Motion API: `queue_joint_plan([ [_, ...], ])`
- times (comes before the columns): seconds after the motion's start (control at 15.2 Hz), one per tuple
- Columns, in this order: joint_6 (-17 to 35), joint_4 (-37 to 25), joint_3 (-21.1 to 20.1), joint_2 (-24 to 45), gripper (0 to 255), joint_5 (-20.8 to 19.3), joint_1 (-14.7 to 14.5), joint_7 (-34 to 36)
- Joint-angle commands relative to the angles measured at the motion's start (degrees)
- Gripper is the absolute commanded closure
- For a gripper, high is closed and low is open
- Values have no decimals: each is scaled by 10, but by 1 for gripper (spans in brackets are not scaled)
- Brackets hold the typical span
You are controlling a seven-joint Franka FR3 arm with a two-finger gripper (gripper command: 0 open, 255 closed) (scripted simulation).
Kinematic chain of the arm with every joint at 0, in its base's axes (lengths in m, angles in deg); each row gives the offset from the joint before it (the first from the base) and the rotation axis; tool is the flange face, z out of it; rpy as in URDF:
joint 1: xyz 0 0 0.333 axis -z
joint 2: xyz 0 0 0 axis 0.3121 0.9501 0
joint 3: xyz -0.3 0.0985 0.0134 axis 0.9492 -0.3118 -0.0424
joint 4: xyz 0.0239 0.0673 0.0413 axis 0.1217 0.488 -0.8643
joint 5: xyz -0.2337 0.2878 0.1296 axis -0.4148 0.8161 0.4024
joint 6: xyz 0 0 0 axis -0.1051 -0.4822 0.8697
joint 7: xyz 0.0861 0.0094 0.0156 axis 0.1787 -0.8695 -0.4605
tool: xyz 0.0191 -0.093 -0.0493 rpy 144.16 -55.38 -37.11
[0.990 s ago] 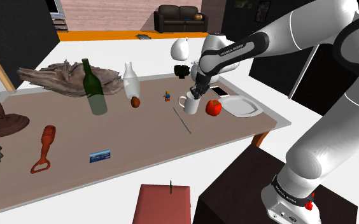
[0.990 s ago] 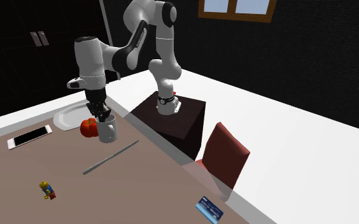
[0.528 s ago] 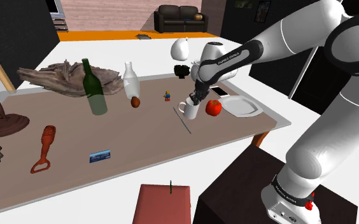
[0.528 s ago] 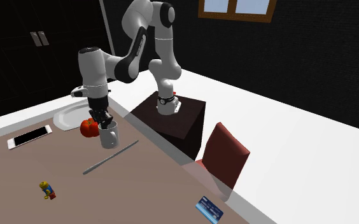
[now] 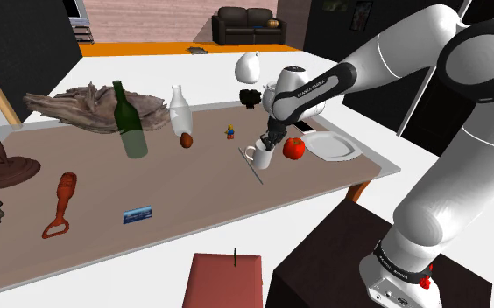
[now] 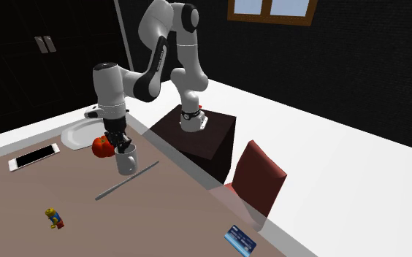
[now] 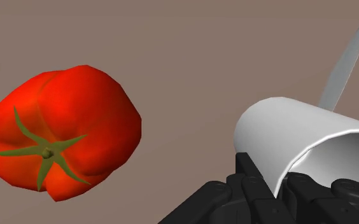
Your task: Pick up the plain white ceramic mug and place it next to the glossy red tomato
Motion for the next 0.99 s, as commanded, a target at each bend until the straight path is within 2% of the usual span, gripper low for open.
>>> queue_joint_plan([
  [0.0, 1, 0, 0, 0, 255, 0, 0, 0],
  [0.2, 1, 0, 0, 0, 255, 0, 0, 0],
  [0.26, 1, 0, 0, 0, 0, 0, 0, 0],
  [0.59, 1, 0, 0, 0, 0, 0, 0, 0],
  [0.86, -70, -16, 2, -55, 0, 12, 1, -9],
  [0.92, -70, -16, 2, -55, 0, 12, 1, -9],
])
